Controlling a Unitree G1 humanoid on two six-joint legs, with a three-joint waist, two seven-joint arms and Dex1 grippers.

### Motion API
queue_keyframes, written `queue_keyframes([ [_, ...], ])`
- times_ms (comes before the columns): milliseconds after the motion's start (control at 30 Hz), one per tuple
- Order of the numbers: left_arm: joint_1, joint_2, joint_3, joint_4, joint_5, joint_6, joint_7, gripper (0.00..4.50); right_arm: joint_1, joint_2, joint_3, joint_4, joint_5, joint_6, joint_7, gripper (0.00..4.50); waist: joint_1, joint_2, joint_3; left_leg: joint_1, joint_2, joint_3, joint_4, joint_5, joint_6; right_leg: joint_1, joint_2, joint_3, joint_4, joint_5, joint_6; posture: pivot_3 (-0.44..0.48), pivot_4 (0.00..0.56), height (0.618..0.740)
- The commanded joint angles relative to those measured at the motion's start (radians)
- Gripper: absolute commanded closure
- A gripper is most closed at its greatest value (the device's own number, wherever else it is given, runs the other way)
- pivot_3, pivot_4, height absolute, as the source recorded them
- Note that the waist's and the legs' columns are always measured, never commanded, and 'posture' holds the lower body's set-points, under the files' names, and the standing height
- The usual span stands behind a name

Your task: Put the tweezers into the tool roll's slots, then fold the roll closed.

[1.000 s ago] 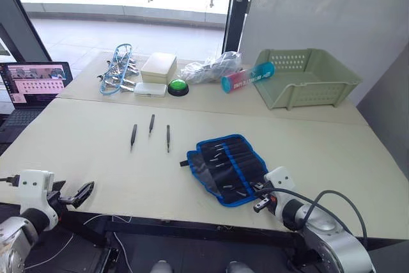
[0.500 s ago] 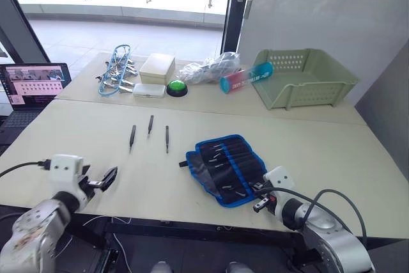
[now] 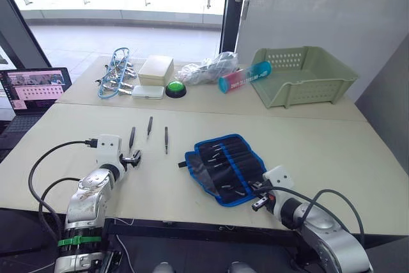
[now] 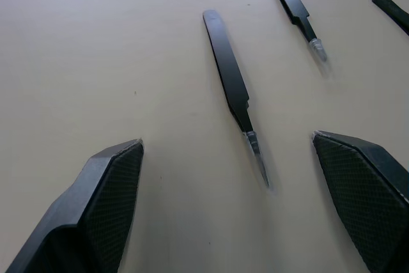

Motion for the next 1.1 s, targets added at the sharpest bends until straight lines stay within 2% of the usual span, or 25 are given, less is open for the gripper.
queue_keyframes([
  [33,-0.034,-0.015,-0.028,0.126,0.025,-0.034,0.005,0.60,0.014,0.000,0.001,0.057,-0.020,0.030,-0.022,4.50,0.000,0.001,-0.001,0.000,0.000,0.000,0.000,0.000,0.000,0.000,0.000,0.000,0.000,0.000,0.000,0.000,0.150,0.740],
  [167,-0.075,-0.029,-0.046,0.182,0.021,-0.064,-0.013,1.91,0.009,0.003,0.002,0.056,-0.020,0.029,-0.025,4.50,0.000,0.004,-0.002,0.000,0.000,0.000,0.000,0.001,-0.001,0.000,0.000,0.000,0.000,-0.001,0.003,0.000,0.150,0.740],
  [433,-0.117,-0.034,-0.003,0.192,0.005,-0.101,0.022,4.46,0.011,0.002,-0.001,0.053,-0.022,0.030,-0.028,4.50,0.000,0.004,-0.002,0.000,0.000,0.000,0.000,0.001,-0.002,0.000,0.000,0.000,0.000,-0.002,0.005,0.000,0.150,0.740],
  [667,-0.146,0.012,-0.029,0.079,0.023,-0.252,-0.035,4.46,0.028,0.003,-0.005,0.037,-0.021,0.038,-0.033,4.50,-0.001,-0.004,0.003,-0.005,0.000,-0.001,-0.001,0.002,-0.003,-0.004,0.000,0.000,0.000,0.000,0.002,0.000,0.150,0.740],
  [767,-0.159,0.037,-0.107,-0.035,-0.002,-0.292,-0.182,4.46,0.034,0.005,-0.006,0.031,-0.021,0.042,-0.036,4.50,-0.001,-0.005,0.003,-0.007,0.000,-0.001,-0.002,0.002,-0.003,-0.006,0.000,0.000,-0.001,0.001,0.001,0.000,0.150,0.740],
  [900,-0.202,0.055,-0.237,-0.204,-0.184,-0.011,-0.434,4.46,0.024,0.004,0.000,0.038,-0.021,0.044,-0.034,4.50,0.000,-0.006,0.004,-0.007,0.000,-0.001,-0.002,0.002,-0.004,-0.004,0.000,-0.001,-0.002,0.001,0.001,0.000,0.150,0.740],
  [1000,-0.247,0.124,-0.346,-0.284,-0.240,0.176,-0.565,4.46,0.009,0.005,0.003,0.048,-0.020,0.043,-0.034,4.50,-0.015,-0.003,0.006,-0.006,0.000,0.000,-0.002,0.002,-0.003,-0.004,0.000,0.000,-0.002,0.000,0.001,0.000,0.150,0.740],
  [1100,-0.308,0.180,-0.438,-0.313,-0.242,0.299,-0.627,4.46,0.002,0.005,0.004,0.053,-0.021,0.042,-0.034,4.50,-0.023,0.000,0.010,-0.006,0.000,-0.001,-0.002,0.002,-0.003,-0.006,0.001,0.000,-0.001,-0.001,0.004,0.000,0.150,0.740],
])
